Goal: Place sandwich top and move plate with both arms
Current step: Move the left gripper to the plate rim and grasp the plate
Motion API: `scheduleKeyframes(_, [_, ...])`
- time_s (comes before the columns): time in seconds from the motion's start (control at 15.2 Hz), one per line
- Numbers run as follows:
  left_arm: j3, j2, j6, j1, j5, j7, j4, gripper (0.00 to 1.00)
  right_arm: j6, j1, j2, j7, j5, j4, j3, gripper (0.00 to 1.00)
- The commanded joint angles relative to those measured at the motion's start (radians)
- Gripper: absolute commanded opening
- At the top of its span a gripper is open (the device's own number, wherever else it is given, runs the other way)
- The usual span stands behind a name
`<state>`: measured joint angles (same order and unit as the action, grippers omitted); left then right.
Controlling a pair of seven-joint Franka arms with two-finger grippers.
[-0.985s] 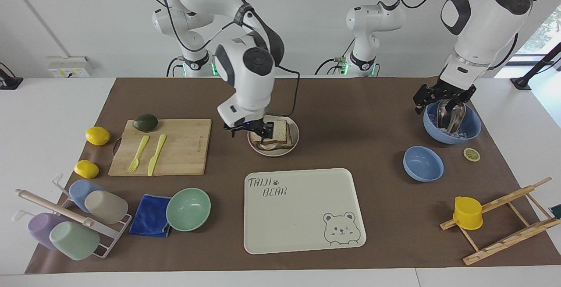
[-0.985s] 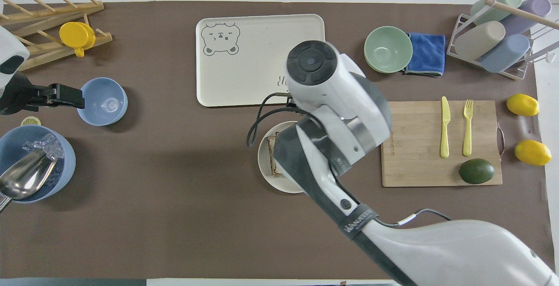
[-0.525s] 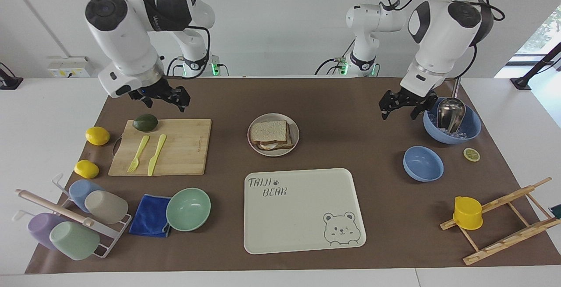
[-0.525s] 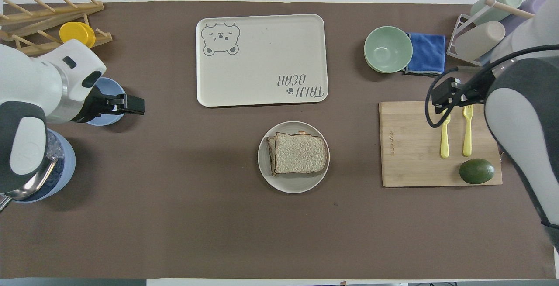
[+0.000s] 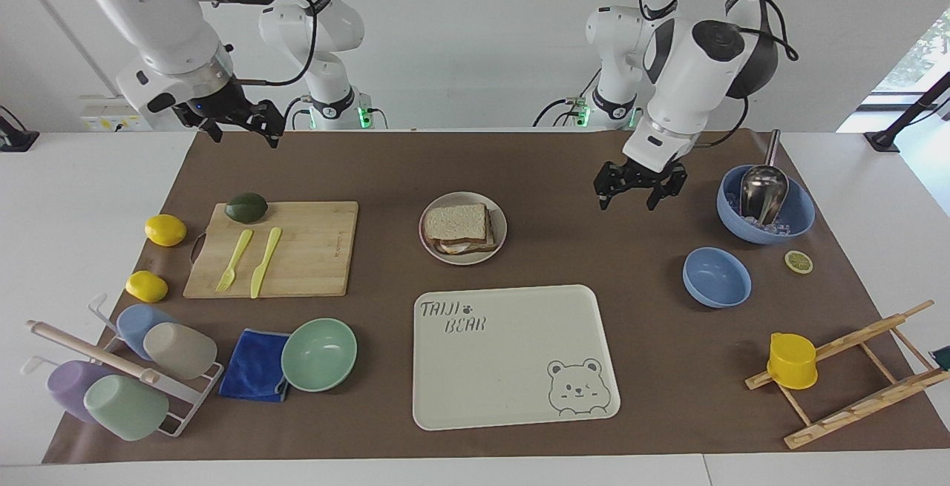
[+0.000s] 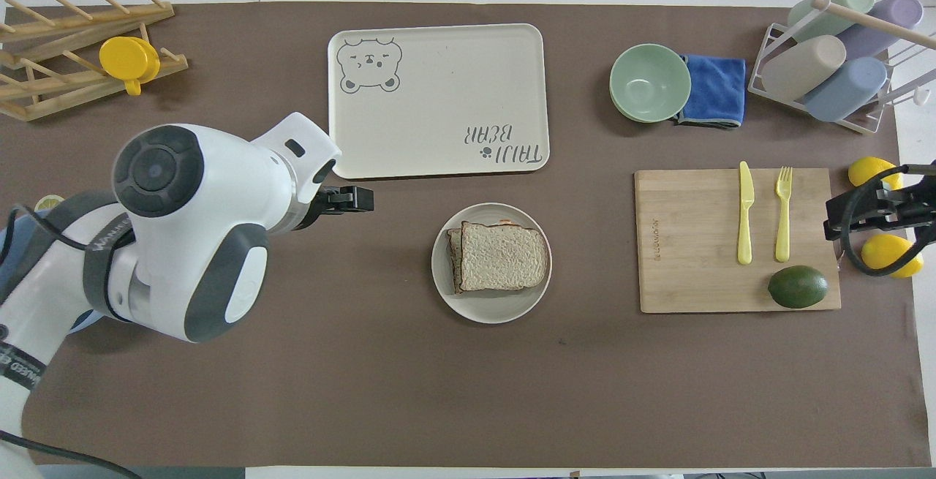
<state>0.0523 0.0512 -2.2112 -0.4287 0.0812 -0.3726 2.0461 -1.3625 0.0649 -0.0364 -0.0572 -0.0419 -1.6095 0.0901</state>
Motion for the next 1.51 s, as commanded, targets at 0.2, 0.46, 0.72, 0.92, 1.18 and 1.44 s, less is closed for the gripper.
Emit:
scheduleKeyframes(0.2, [-0.017,0.062,-0.203,-0.1,0.075,-0.066,0.105,1.0,-0.007,0.032,-0.013,0.1,0.022,-0.029,0.069,1.0])
scheduleKeyframes(0.46, [-0.017,0.101,-0.255,-0.148,0.077,-0.104,0.108,1.0,-0.009,0.018,-0.013,0.096,0.02,-0.03,0.065,1.0])
scheduleKeyframes(0.72, [-0.015,0.119,-0.266,-0.157,0.078,-0.098,0.138,0.98,-0.013,0.012,-0.011,0.099,0.02,-0.027,0.066,1.0])
scheduleKeyframes(0.92, [-0.015,0.13,-0.281,-0.174,0.113,-0.101,0.14,0.93,-0.02,0.021,-0.01,0.102,0.02,-0.029,0.068,1.0])
scheduleKeyframes(1.18, [-0.015,0.168,-0.341,-0.211,0.117,-0.132,0.14,0.92,-0.046,0.061,-0.013,0.1,0.04,-0.021,0.103,1.0])
scheduleKeyframes(1.44, [-0.014,0.171,-0.337,-0.219,0.115,-0.108,0.138,0.9,-0.04,0.055,-0.016,0.099,0.04,-0.026,0.091,1.0])
